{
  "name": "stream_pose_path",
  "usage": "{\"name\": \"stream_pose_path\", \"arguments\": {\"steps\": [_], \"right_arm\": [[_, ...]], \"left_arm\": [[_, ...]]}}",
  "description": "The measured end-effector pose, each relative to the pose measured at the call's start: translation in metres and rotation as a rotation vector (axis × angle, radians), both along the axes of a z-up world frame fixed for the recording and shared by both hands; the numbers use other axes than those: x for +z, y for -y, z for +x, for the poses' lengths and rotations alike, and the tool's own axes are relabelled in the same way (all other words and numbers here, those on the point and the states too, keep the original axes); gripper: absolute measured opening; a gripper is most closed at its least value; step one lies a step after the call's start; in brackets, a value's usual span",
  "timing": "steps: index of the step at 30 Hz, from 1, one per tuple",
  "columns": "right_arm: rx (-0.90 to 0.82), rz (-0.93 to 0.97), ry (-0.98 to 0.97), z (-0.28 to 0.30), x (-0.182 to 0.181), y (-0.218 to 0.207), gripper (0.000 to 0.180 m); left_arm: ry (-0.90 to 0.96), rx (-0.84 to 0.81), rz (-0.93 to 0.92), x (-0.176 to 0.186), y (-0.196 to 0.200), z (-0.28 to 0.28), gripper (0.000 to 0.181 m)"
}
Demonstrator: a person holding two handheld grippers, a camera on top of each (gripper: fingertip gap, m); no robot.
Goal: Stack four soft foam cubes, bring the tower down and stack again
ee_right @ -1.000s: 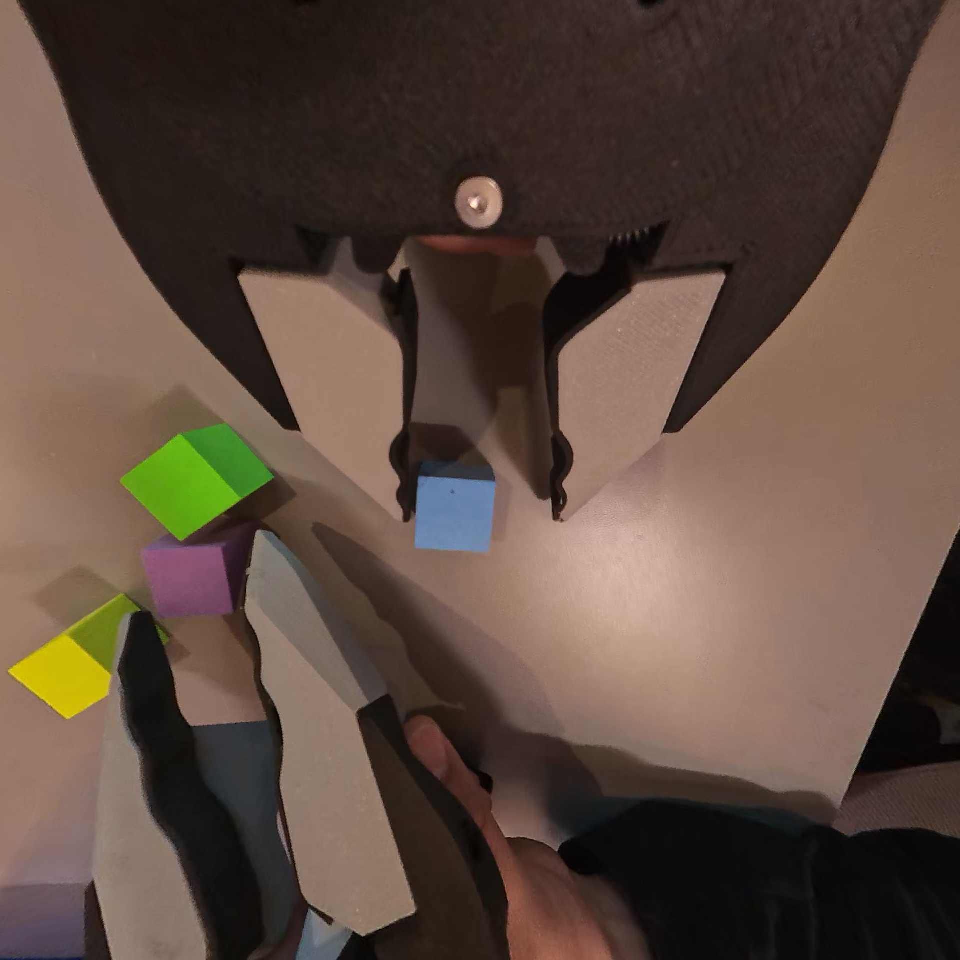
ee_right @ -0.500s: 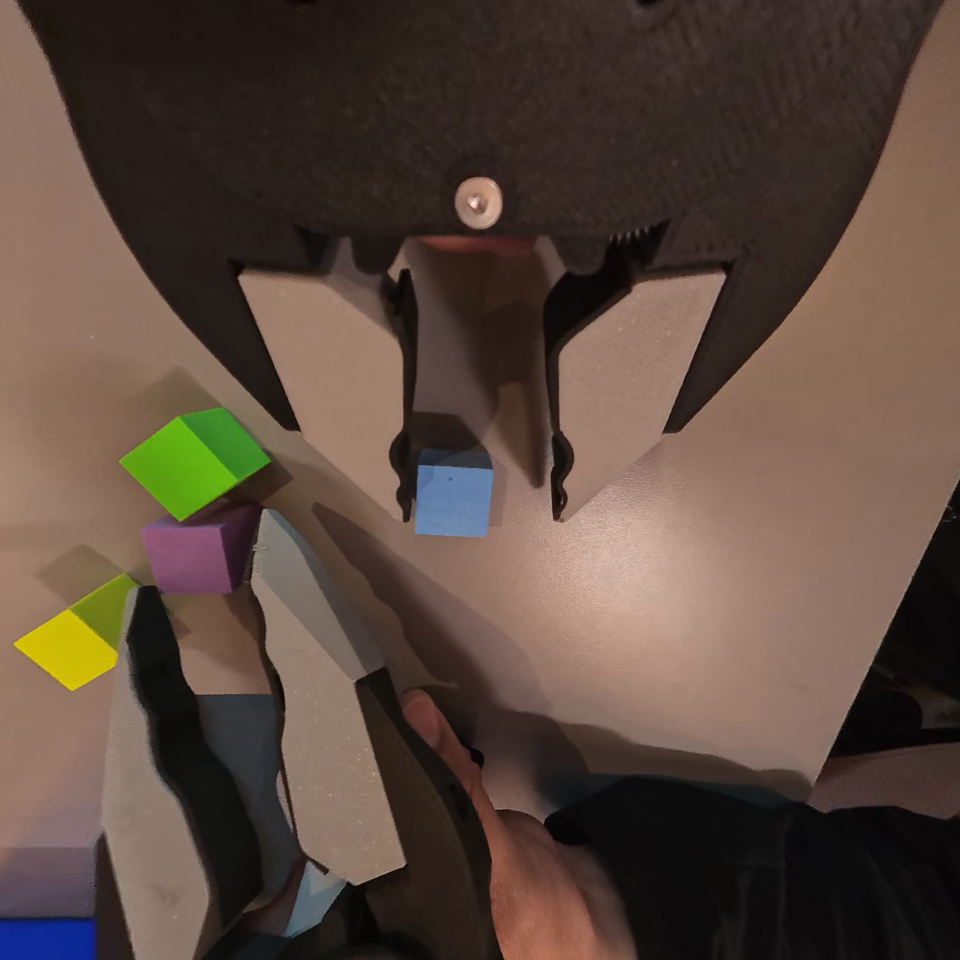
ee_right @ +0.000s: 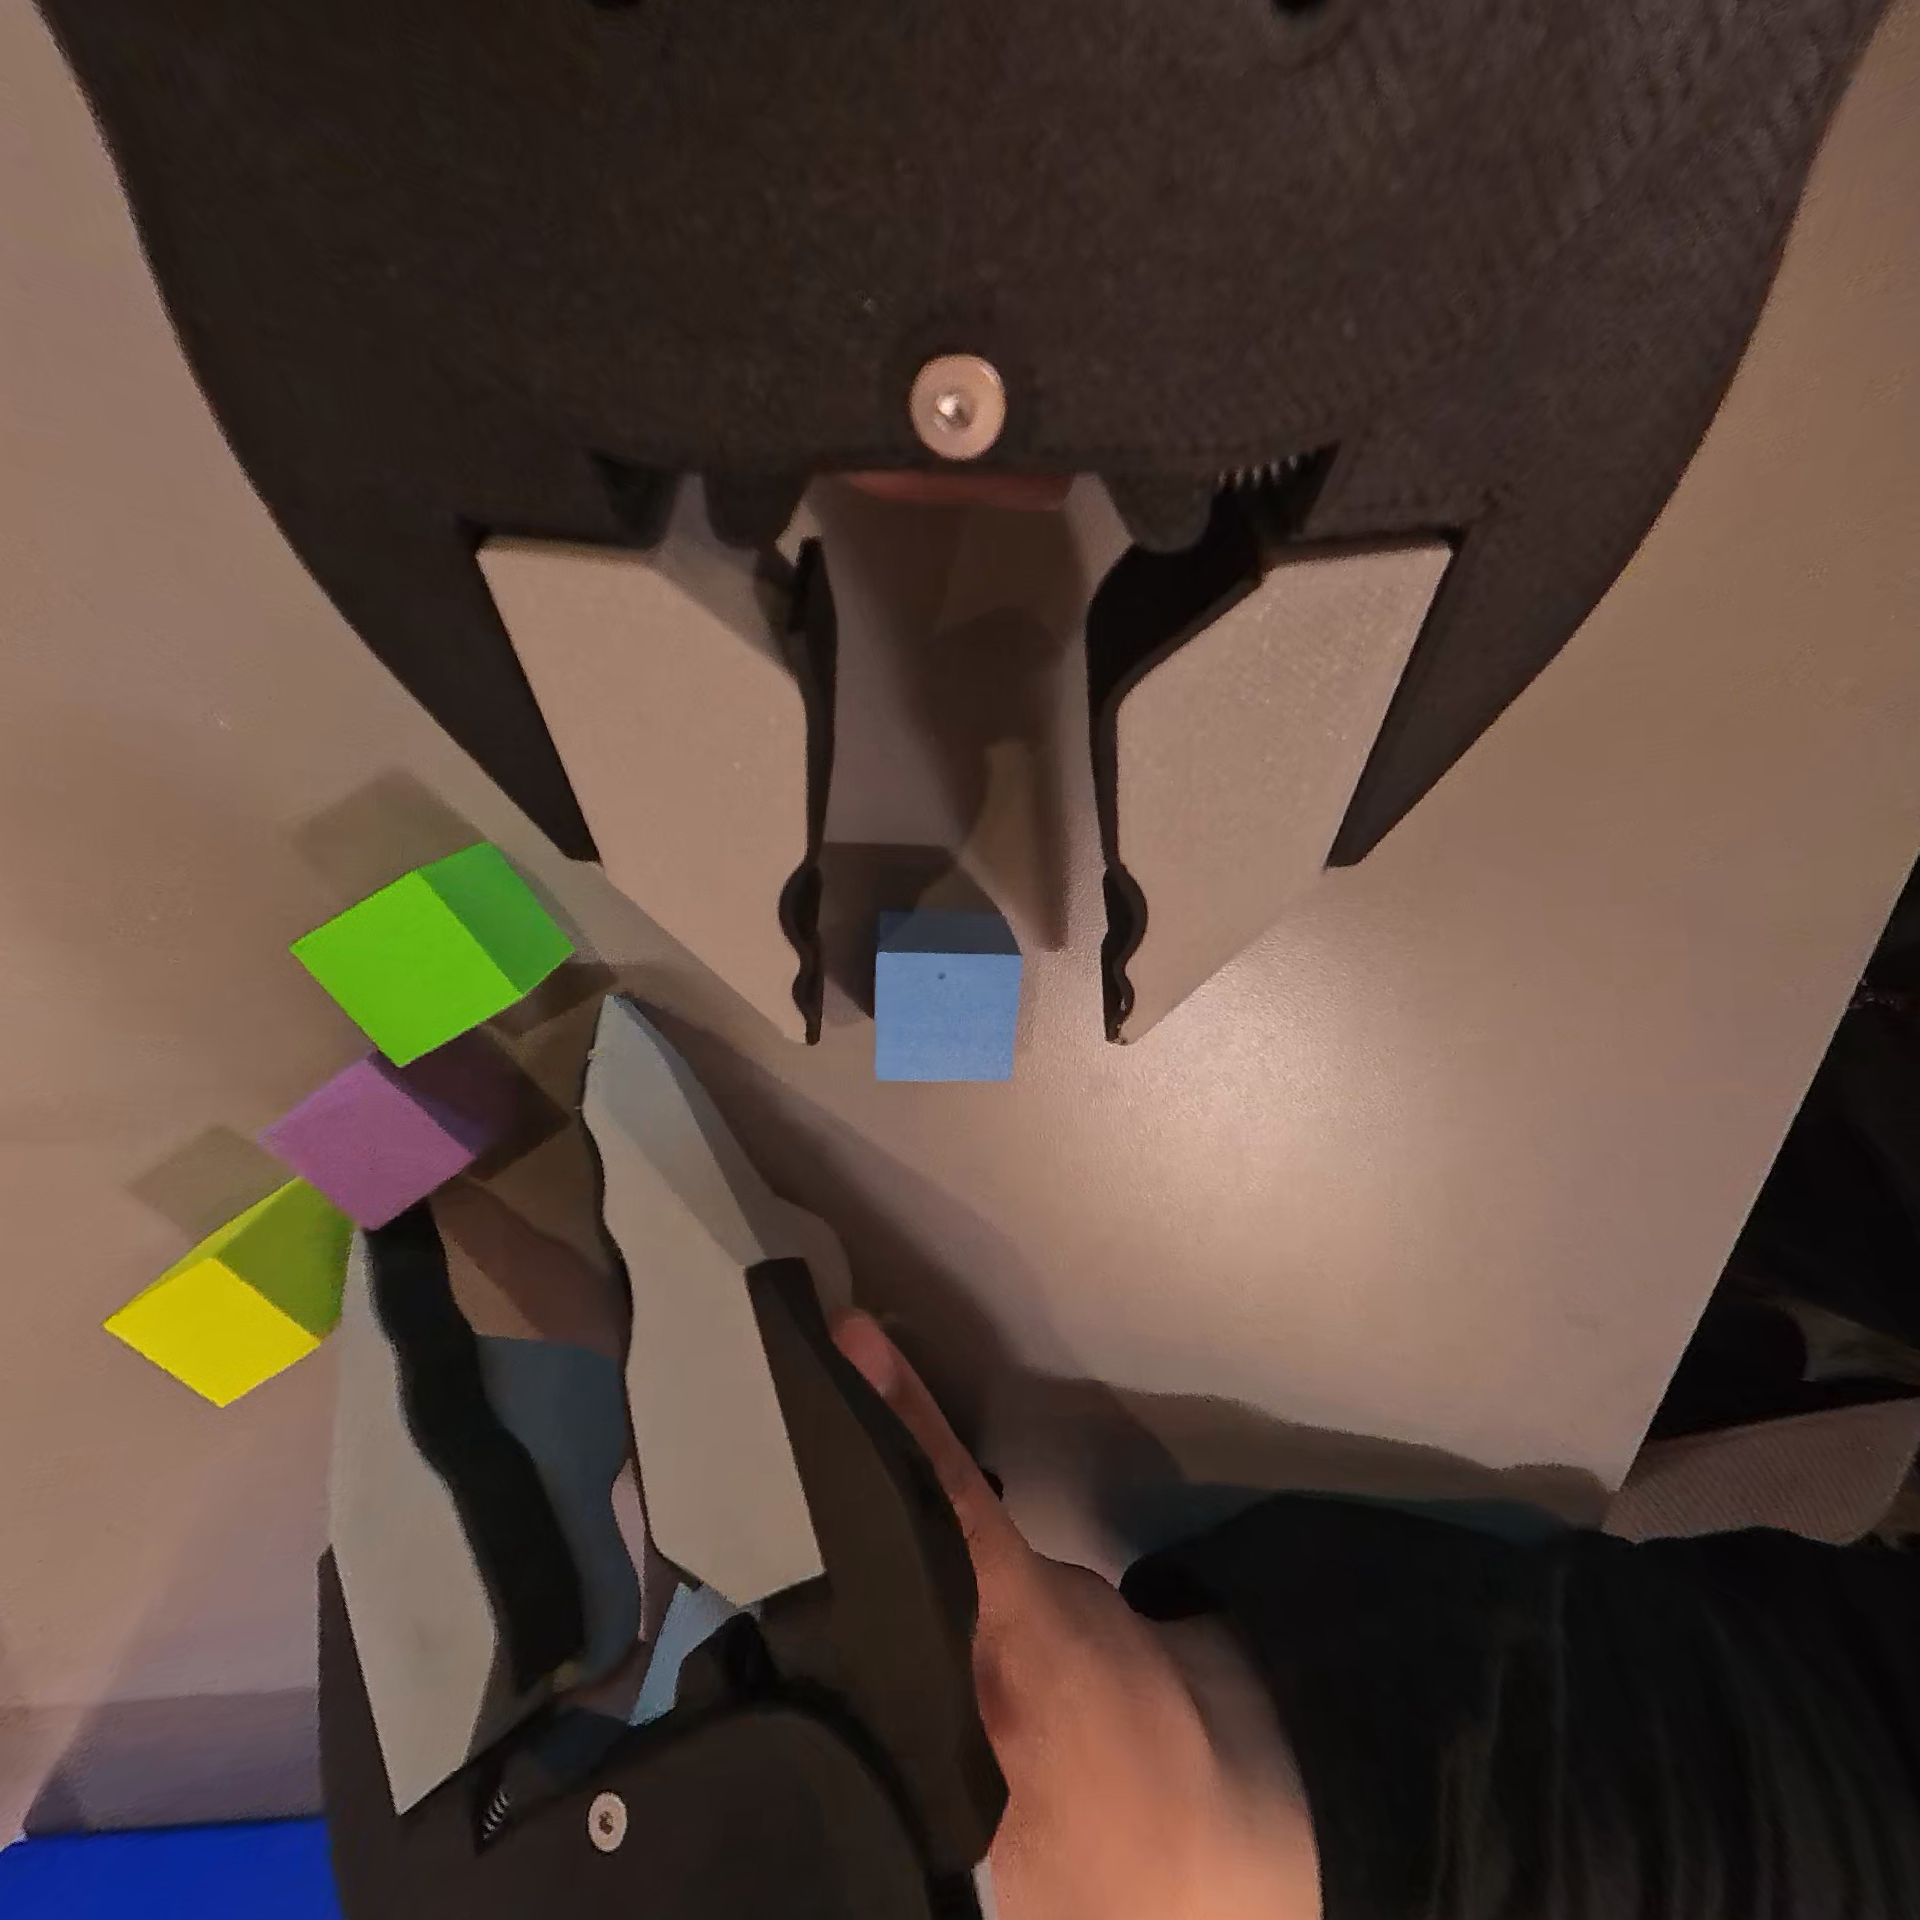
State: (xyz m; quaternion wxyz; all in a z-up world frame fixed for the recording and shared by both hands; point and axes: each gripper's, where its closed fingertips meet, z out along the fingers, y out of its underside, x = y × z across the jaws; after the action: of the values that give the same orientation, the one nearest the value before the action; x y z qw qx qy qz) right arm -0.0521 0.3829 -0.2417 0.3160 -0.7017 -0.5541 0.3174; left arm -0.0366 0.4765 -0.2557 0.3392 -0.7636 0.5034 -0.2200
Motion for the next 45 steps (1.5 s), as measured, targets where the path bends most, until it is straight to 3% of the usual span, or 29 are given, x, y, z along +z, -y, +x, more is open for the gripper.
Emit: {"name": "stream_pose_path", "arguments": {"steps": [11, 13, 24, 33, 40, 45], "right_arm": [[0.002, -0.004, 0.006, 0.000, -0.001, 0.000, 0.050], [0.002, -0.005, 0.010, 0.000, -0.002, 0.000, 0.050], [-0.002, 0.000, -0.011, 0.000, 0.001, 0.000, 0.050], [-0.027, -0.031, -0.175, 0.007, 0.026, -0.005, 0.049], [-0.202, 0.020, -0.176, 0.024, 0.029, -0.036, 0.041], [-0.302, 0.060, -0.185, 0.039, 0.033, -0.053, 0.041]], "left_arm": [[0.020, 0.055, 0.025, 0.004, -0.009, -0.003, 0.036], [0.043, 0.083, 0.037, 0.008, -0.013, -0.004, 0.025], [0.100, 0.058, 0.056, 0.018, -0.010, -0.002, 0.024], [0.133, 0.008, 0.075, 0.024, -0.004, -0.002, 0.024], [0.074, 0.020, 0.179, 0.023, -0.012, -0.008, 0.024], [0.113, -0.072, 0.236, 0.038, 0.000, -0.004, 0.024]]}}
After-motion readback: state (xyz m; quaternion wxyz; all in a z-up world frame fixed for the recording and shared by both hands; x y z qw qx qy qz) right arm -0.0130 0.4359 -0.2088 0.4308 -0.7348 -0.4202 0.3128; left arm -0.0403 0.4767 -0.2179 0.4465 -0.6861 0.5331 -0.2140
